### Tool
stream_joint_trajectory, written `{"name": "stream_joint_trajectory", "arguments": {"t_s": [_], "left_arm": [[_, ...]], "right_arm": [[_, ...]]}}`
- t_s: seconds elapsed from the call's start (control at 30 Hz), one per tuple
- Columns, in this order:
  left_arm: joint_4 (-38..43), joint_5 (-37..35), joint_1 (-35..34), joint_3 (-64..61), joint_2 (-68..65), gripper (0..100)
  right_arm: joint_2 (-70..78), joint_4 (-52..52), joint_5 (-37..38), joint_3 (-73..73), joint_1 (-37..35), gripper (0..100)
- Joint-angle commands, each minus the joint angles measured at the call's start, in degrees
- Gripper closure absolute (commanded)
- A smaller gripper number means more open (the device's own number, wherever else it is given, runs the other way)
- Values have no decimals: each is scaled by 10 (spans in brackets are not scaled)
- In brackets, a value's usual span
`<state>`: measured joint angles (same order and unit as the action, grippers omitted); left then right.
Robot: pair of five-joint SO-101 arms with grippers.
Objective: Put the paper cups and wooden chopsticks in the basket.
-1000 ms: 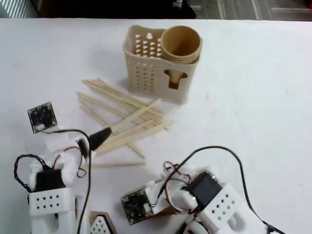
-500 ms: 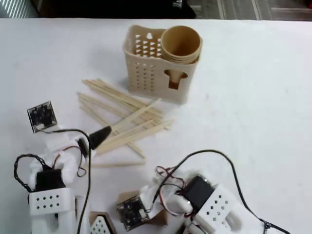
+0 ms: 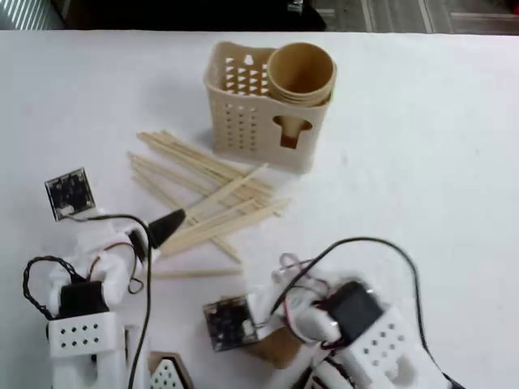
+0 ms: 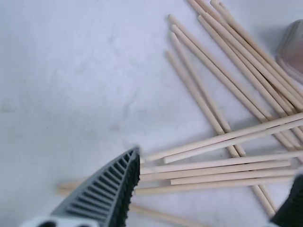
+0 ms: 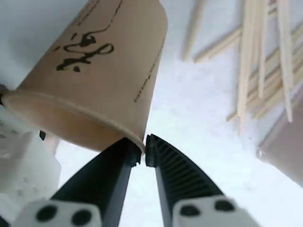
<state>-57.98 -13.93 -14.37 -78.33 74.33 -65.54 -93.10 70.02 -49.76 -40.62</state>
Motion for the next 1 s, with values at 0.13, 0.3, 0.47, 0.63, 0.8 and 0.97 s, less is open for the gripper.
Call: {"name": "stream_joint_trajectory", "arguments": {"t_s": [0.13,0.3,0.47,0.63,0.8,0.97], "left_arm": [[11,-6,-2,2,16,540],[11,-6,-2,2,16,540],[9,-6,-2,2,16,540],[8,-6,-2,2,16,540],[8,-6,-3,2,16,540],[8,-4,-4,2,16,540]], "right_arm": [[-4,-48,-37,207,129,980],[0,-27,-121,328,167,980],[0,44,-219,404,192,980],[0,142,-300,416,221,980],[44,218,-359,426,240,980],[159,233,-428,491,270,980]]}}
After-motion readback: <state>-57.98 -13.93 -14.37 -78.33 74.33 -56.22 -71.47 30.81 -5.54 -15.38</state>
